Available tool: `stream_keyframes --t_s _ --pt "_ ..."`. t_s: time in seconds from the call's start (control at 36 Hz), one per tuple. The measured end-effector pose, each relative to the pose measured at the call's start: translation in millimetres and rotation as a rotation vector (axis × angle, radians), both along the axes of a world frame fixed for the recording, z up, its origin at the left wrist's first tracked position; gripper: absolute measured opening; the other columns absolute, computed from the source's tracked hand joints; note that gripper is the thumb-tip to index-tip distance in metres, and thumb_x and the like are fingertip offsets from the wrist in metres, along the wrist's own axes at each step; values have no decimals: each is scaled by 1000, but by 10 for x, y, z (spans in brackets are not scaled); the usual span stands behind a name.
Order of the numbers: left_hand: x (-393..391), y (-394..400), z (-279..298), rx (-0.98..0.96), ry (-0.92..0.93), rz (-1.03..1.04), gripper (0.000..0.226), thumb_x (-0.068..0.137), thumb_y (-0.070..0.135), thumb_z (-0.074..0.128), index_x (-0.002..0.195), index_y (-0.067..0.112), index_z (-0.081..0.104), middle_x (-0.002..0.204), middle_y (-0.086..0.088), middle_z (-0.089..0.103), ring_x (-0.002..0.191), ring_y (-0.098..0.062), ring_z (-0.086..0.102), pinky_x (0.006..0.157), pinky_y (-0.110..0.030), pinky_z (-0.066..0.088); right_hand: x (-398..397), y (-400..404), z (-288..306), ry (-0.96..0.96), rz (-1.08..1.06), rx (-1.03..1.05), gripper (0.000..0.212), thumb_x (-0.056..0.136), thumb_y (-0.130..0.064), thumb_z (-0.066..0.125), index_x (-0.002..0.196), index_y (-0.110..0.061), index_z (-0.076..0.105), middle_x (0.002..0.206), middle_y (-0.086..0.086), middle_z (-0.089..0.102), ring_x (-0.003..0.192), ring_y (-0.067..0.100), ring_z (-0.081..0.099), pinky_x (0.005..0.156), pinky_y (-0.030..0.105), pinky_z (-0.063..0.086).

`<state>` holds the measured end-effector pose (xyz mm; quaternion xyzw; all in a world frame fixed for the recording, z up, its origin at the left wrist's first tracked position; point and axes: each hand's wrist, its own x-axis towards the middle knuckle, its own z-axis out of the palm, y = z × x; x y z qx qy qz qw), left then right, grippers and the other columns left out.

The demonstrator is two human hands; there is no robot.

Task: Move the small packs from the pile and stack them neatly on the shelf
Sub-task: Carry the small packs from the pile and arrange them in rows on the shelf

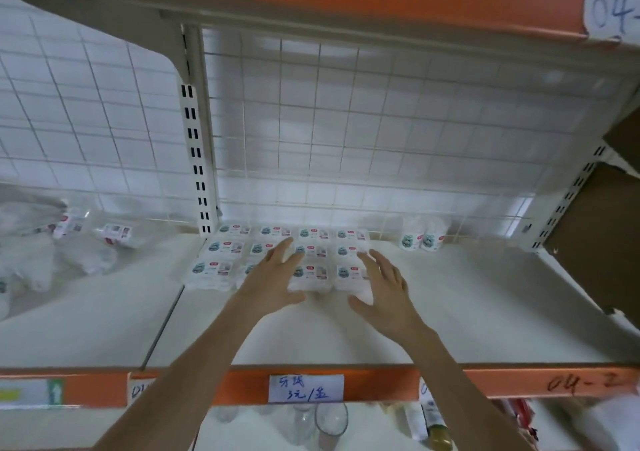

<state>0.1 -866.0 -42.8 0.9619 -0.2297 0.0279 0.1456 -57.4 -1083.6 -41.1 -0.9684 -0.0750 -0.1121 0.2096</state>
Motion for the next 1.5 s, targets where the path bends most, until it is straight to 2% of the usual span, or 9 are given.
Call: stream_keyframes --t_s 0.14,0.25,0.33,0.5,0.81,0.94,1.17,1.31,1.5 --pt "-310 176 -93 -70 -203 20 58 87 40 56 139 20 38 146 -2 33 134 -20 33 107 -34 32 -412 111 -15 -120 -18 -48 50 79 -39 42 125 -22 51 134 -3 49 120 20 48 102 34 33" --pt "-785 344 -141 -71 -371 11 39 77 38 56 111 19 63 104 1 64 88 -19 66 77 -32 52 -720 289 -87 -291 -29 -109 35 73 -34 48 100 -20 65 98 -4 67 86 20 66 75 33 51" --pt "-1227 461 -170 -99 -431 58 33 75 34 53 101 19 67 95 1 65 75 -18 65 71 -28 52 -986 469 -111 -361 16 -128 32 70 -32 53 96 -20 67 91 -5 69 82 19 66 70 31 52" --pt "-2160 800 -435 -71 -416 284 37 79 34 45 104 16 64 103 -5 63 82 -22 66 71 -32 54 -1522 833 -237 -378 263 -164 38 72 -37 44 96 -18 66 88 -3 67 81 20 64 66 31 53" --pt "-3978 1487 -763 66 -247 762 36 70 41 46 101 23 52 91 -4 67 78 -23 66 68 -29 53 -2411 1732 -628 -185 694 -90 32 71 -36 49 96 -23 65 95 -5 65 85 18 63 68 30 52" --pt "-4514 1780 -776 139 -222 946 43 65 38 42 92 17 68 82 -2 66 69 -21 65 60 -25 52 -2706 2241 -630 -134 833 -86 36 72 -40 40 95 -24 63 94 -5 65 82 18 62 66 31 53" --pt "-5026 2538 -917 155 -203 1080 38 66 36 50 97 22 65 89 3 65 76 -18 64 66 -26 52 -3036 3269 -764 -86 1006 -130 38 56 -40 65 90 -25 63 83 -9 66 72 12 62 57 24 52" --pt "-5202 3261 -959 127 -213 1108 39 67 36 43 97 21 64 86 3 65 74 -18 65 64 -26 52 -3212 4175 -763 -62 1034 -130 40 60 -42 59 95 -25 64 90 -10 64 77 12 63 62 24 52" --pt "-5197 4240 -950 133 -223 1077 53 43 38 83 92 25 68 85 8 66 73 -12 65 62 -22 51 -3204 5137 -634 43 1039 -154 50 83 -44 37 129 -25 44 132 -6 45 122 17 41 99 29 34"
